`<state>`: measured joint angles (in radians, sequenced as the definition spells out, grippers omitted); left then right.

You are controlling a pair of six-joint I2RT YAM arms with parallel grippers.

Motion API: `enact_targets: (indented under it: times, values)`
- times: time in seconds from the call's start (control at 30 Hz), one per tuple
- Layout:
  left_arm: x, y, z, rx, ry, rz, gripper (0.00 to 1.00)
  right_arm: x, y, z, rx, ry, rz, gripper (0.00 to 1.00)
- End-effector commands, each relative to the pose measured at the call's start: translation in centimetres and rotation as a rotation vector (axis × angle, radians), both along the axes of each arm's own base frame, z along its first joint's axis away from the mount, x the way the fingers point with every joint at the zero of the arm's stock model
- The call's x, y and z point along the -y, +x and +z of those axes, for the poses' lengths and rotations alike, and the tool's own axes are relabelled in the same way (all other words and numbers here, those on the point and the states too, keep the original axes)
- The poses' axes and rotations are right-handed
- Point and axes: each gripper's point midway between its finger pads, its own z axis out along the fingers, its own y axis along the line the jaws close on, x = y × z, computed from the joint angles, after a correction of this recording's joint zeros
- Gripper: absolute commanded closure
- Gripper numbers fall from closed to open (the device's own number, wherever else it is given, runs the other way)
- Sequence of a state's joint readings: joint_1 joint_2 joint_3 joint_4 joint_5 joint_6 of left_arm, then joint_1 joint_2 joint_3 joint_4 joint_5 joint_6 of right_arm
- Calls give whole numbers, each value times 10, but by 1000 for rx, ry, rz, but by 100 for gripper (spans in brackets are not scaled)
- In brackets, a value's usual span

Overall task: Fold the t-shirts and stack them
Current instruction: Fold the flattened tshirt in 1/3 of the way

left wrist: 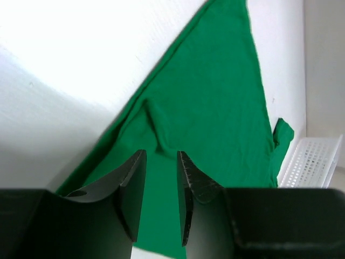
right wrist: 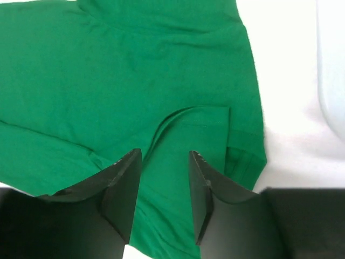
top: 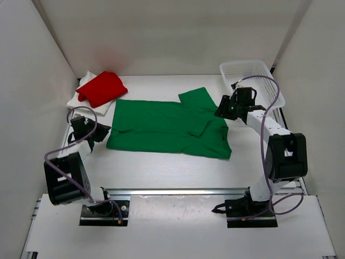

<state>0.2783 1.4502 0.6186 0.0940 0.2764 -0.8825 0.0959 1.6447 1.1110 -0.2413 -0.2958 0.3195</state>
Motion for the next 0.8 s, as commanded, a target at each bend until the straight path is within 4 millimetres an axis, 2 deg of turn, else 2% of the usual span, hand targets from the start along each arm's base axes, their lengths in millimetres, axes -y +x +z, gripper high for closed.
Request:
enact_targets:
  times: [0.0,0.03,0.07,0.1,0.13,0.27,0.3,0.4,0.43,0.5,0.53,0.6,0.7,0.77]
  values:
    - [-1,-17,25,55,67,-19,60,0,1,51,144,-30,-31,61]
    - [2,-26,27,65,70,-30,59,4,-17,43,129,-35,-64,62]
    - [5,-35,23,61,65,-39,58,5,-36,40,154,-16,-75,73]
    - [7,-41,19,52,62,-44,56,3,-46,36,152,10,-82,93]
    - [14,-48,14,43,50,-64,54,3,-68,28,154,43,-96,99]
    - [21,-68,-10,-23,64,-89,45,12,-133,-6,114,32,-137,100]
    - [20,-69,-12,-25,58,-87,44,15,-142,-12,106,28,-154,98]
    - [18,-78,-30,-76,38,-78,42,26,-174,-33,106,67,-212,80]
    - [17,-75,-31,-63,35,-70,43,28,-179,-40,92,70,-232,74]
    - [19,-75,-37,-78,15,-61,44,30,-192,-56,51,73,-243,66]
    - [23,-74,-40,-85,4,-69,45,31,-190,-53,63,77,-255,63]
    - [22,-67,-41,-83,17,-62,47,23,-196,-64,32,72,-236,54]
    - [22,-62,-47,-89,12,-50,61,28,-194,-79,-1,61,-251,50]
    - [25,-54,-44,-77,13,-54,82,40,-187,-84,-13,76,-296,53]
